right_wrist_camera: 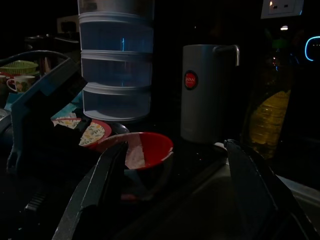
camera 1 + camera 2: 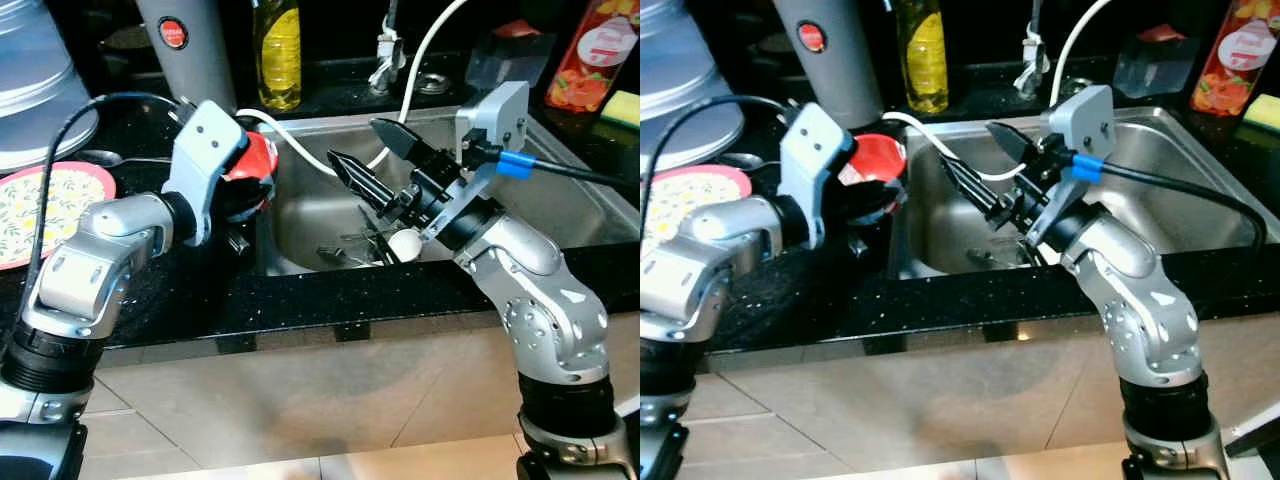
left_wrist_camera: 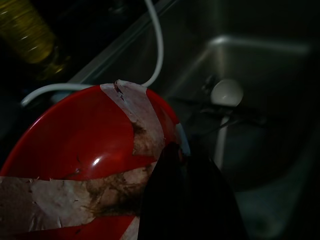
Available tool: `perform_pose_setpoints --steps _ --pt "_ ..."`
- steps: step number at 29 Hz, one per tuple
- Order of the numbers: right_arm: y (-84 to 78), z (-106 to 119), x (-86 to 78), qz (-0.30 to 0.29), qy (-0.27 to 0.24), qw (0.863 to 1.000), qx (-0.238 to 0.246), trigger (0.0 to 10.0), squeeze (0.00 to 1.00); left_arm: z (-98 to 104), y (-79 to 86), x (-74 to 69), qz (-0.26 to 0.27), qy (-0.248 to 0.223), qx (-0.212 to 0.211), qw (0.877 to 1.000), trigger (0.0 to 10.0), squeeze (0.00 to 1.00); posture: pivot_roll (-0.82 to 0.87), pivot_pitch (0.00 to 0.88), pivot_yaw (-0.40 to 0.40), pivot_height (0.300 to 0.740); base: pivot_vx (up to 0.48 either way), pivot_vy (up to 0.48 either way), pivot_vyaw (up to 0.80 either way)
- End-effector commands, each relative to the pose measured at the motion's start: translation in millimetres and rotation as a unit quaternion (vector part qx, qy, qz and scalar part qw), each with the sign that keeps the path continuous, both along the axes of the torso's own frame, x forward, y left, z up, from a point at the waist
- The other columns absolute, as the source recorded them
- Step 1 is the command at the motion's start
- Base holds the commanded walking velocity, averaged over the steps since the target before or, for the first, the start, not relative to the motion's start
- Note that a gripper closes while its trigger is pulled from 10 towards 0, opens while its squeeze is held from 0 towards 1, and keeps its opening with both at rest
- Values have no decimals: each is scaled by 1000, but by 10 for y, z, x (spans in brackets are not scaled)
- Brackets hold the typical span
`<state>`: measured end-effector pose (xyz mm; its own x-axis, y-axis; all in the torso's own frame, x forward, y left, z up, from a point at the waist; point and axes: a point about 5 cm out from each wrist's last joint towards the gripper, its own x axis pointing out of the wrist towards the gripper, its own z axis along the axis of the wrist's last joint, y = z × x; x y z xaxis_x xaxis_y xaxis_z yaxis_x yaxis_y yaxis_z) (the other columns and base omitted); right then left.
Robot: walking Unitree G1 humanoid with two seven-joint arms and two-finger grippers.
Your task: Kitchen organization
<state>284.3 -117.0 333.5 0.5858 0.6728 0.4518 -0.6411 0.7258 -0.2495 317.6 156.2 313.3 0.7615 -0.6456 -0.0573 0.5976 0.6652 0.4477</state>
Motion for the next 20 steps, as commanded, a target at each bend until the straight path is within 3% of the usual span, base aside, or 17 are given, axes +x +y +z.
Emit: perform_pose_setpoints --steps 1,11,12,13,17,19,20 --pt "-4 10 -11 1 -5 1000 5 10000 0 -5 62 -4 9 1 19 1000 10000 0 -75 142 83 740 0 0 0" --pt "-3 16 -9 2 -5 1000 6 10000 0 -40 176 101 45 30 -7 999 10000 0 -79 146 77 740 0 0 0" --pt "-3 15 -9 2 -4 1000 6 10000 0 -67 172 111 46 34 -9 998 10000 208 -81 147 77 740 0 0 0" --pt "-3 15 -12 2 -4 1000 7 10000 0 -93 163 118 45 38 -12 998 10000 1000 -84 148 77 740 0 0 0" --pt "-4 15 -11 1 -4 1000 7 10000 0 -79 146 110 40 38 -23 998 10000 1000 -84 148 77 740 0 0 0" --pt "-7 14 -10 1 -4 1000 7 10000 0 -21 129 86 29 14 -25 999 10000 1000 -85 148 74 740 0 0 0" --pt "-8 13 -8 0 -4 1000 7 10000 0 64 105 51 12 -11 -44 999 10000 843 -85 148 74 740 0 0 0"
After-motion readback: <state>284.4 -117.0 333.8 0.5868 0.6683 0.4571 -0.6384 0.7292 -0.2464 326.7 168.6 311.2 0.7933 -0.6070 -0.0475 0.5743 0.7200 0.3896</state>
